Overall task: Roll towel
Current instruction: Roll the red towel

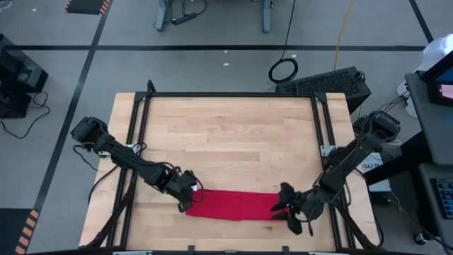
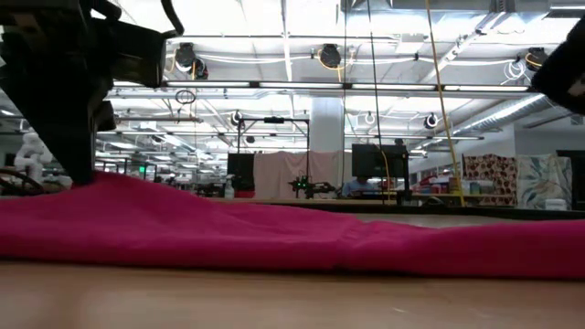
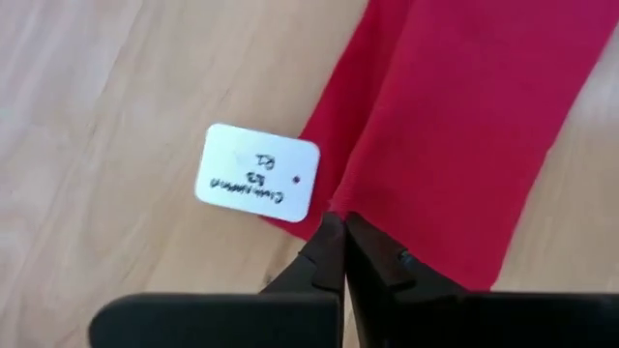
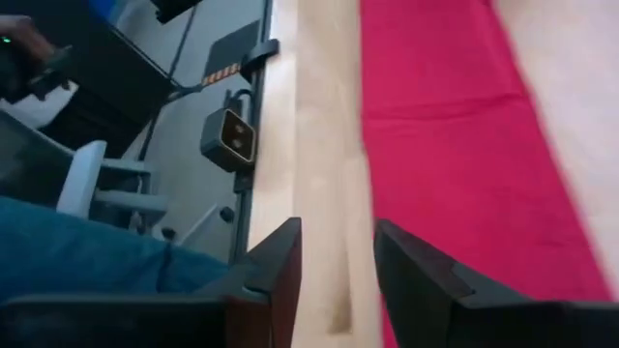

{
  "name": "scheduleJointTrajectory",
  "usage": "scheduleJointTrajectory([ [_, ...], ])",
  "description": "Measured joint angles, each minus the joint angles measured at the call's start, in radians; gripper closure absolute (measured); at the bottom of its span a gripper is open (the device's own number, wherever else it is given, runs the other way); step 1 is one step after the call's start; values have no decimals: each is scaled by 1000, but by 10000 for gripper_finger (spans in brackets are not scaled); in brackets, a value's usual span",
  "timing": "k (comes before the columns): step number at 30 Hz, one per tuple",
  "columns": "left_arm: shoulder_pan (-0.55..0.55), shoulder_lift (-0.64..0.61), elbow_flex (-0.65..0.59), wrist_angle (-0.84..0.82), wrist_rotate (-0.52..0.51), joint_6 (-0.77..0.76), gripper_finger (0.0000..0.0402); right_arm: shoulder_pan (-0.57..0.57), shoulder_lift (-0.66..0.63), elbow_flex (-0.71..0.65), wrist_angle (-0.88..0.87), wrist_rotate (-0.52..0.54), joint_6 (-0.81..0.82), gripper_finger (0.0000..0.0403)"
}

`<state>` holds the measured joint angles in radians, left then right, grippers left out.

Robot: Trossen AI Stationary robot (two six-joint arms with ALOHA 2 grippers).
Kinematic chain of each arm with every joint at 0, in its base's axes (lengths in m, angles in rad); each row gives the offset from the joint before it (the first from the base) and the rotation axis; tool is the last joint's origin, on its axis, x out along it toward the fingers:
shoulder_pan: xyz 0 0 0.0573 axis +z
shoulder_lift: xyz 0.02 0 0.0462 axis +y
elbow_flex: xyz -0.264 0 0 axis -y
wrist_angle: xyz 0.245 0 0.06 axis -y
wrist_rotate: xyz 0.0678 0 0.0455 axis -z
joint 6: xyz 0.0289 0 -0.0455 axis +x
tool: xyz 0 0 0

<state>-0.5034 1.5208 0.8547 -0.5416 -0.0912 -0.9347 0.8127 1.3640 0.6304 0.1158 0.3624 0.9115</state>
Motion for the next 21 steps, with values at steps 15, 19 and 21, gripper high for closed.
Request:
scheduleJointTrajectory([
  [15,0,0,0,-96,-177,-78,379,14,207,0,272,-138,150,373],
  [19,0,0,0,-101,-195,-107,347,17,207,0,271,-162,150,390],
  [21,0,0,0,-108,-191,-128,331,17,207,0,270,-162,148,397],
])
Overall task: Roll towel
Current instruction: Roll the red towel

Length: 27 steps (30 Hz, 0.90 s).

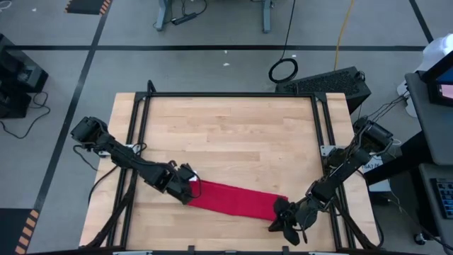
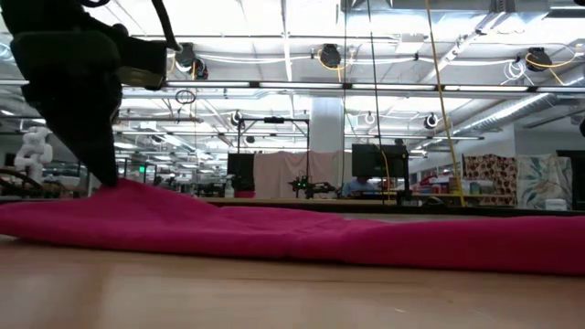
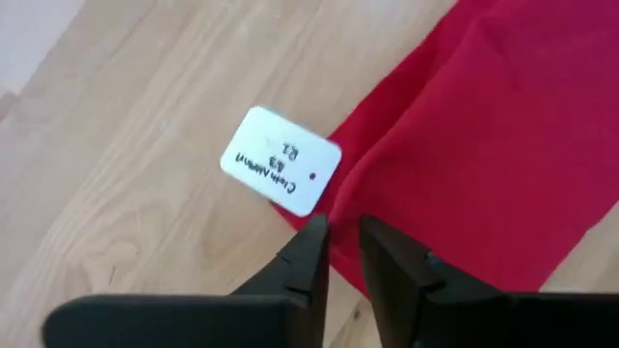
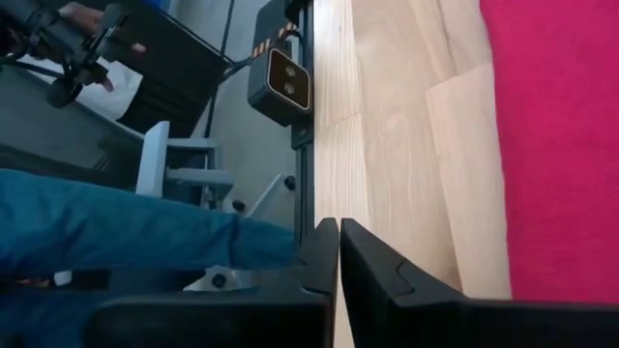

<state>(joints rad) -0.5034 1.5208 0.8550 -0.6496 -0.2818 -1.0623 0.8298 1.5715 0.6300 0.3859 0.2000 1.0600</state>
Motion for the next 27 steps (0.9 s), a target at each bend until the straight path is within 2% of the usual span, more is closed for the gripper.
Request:
scheduleJointTrajectory([
  [5,-3,0,0,-113,23,-197,308,0,0,0,-1,4,-13,402],
  [8,-23,-1,0,-126,34,-307,304,-2,0,0,-2,8,-46,402],
  [13,-72,-24,1,31,62,-349,304,-6,0,0,-8,10,-87,402],
  [18,-137,-29,2,151,-43,-331,315,-6,0,0,-9,21,-102,402],
  [22,-147,-27,1,62,-122,-291,335,-6,0,0,-22,104,-169,402],
  [27,-128,-20,0,-24,-206,-282,362,-6,0,0,-44,324,-300,402],
])
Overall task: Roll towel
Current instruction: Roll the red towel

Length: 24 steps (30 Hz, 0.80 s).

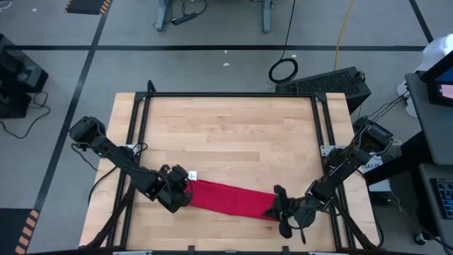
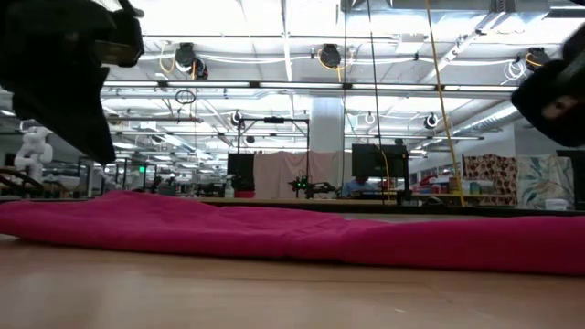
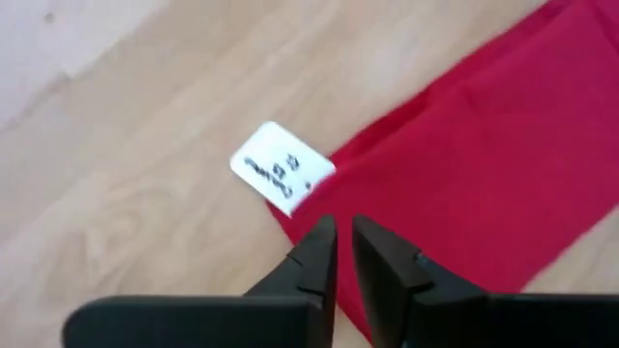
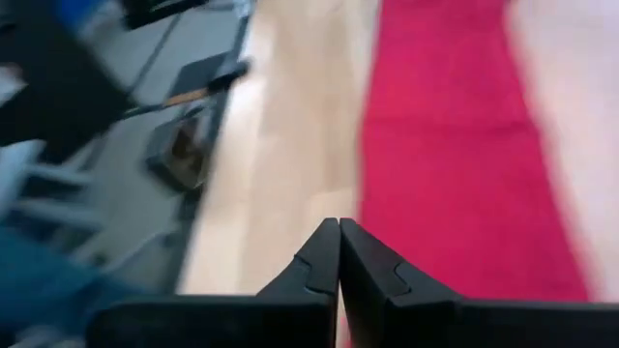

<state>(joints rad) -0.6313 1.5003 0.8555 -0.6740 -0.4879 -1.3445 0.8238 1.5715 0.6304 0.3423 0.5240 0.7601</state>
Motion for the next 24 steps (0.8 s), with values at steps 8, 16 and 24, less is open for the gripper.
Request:
scheduleJointTrajectory([
  [8,23,29,0,-2,-74,15,373,-12,0,0,-54,77,-118,402],
  [16,28,29,0,-50,-235,-9,373,-21,38,-6,-95,230,-255,401],
  [24,41,18,95,-356,-291,-97,373,-38,165,-78,66,307,-206,401],
])
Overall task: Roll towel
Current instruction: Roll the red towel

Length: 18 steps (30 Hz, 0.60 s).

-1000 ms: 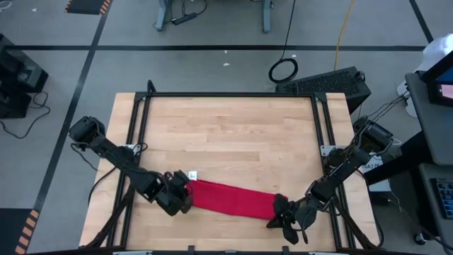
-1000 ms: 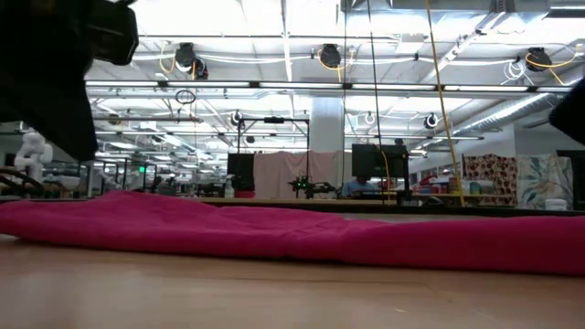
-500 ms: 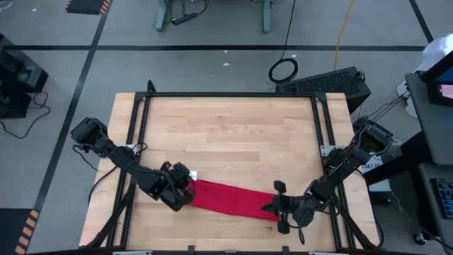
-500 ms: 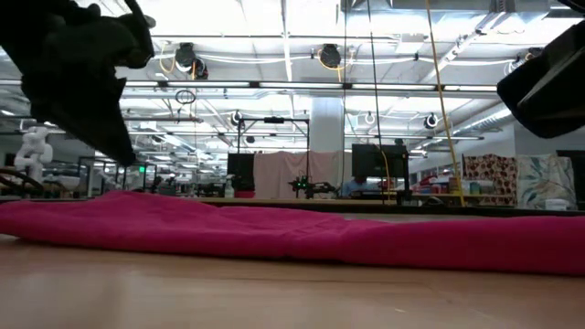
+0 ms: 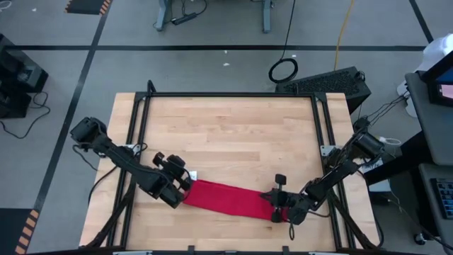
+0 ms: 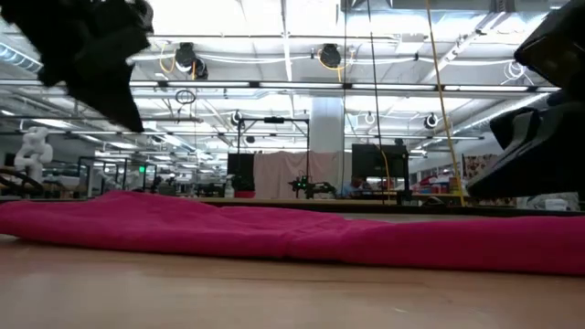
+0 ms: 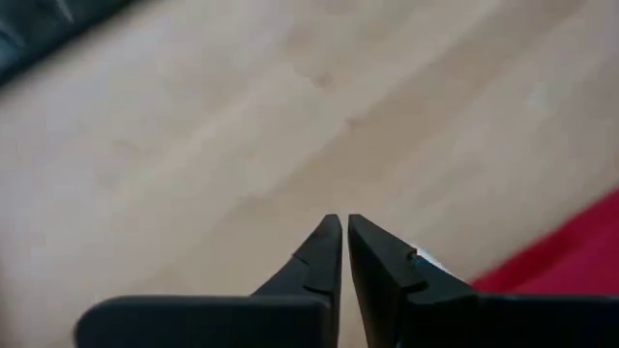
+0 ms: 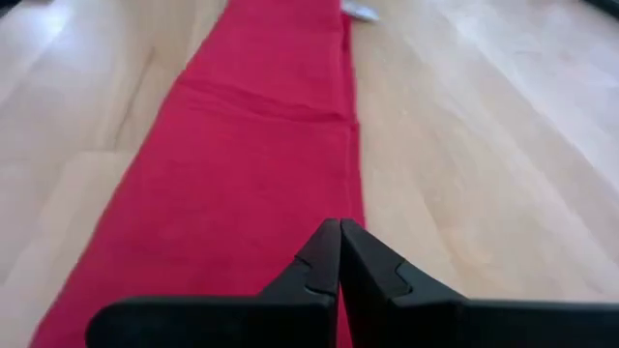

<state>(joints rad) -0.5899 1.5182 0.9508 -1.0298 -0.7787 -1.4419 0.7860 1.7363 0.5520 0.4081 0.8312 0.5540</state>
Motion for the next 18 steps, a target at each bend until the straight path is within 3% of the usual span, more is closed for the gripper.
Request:
scheduleJointTrajectory([
  [4,-7,-35,53,-76,-121,37,373,1,32,0,113,52,0,401],
  [7,-32,-53,61,-4,-208,131,373,-3,56,0,170,70,-3,401],
  [13,-136,-53,61,328,-277,492,373,-4,66,0,388,91,10,401],
  [18,-193,-61,61,638,-270,814,373,-13,66,51,554,88,-83,401],
])
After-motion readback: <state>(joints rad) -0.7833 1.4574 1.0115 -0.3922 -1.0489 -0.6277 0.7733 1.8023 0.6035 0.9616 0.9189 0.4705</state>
